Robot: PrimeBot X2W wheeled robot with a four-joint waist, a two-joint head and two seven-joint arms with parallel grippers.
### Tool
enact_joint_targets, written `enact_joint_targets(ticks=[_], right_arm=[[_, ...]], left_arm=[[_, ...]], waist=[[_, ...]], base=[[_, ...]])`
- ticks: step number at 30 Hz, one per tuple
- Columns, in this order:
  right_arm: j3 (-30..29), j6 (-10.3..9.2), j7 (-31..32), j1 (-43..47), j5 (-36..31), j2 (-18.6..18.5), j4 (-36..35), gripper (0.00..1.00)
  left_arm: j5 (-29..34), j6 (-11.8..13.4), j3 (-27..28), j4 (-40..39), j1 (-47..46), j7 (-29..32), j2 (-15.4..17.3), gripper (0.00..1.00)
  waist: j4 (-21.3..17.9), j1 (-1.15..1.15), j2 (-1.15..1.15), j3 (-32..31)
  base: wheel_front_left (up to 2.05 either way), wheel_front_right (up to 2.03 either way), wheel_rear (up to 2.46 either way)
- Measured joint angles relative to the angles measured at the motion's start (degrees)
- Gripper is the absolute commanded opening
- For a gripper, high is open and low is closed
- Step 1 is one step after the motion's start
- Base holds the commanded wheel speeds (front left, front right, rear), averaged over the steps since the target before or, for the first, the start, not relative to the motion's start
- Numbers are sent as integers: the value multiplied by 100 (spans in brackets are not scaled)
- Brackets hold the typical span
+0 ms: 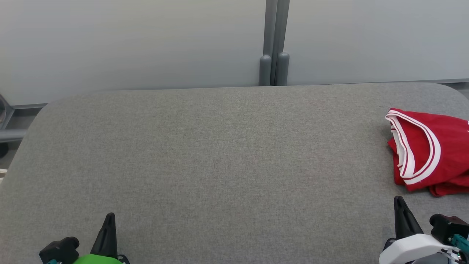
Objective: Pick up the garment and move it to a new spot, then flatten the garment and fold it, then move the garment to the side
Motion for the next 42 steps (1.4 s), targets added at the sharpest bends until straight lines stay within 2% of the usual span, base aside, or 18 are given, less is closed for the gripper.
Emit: enact_joint_targets(ticks=[22,42], right_arm=[[157,-1,470,-243,2351,-30,-52,0],[256,-7,804,-465,3971,-48,-73,0]], left_arm=[[-1781,1,296,-216,-184,504,-157,0],[-3042,1,514,-364,-316,854,-248,0]], waist=[[-54,0,0,50],[-101,0,0,93]], base=[[0,0,0],[0,0,0]])
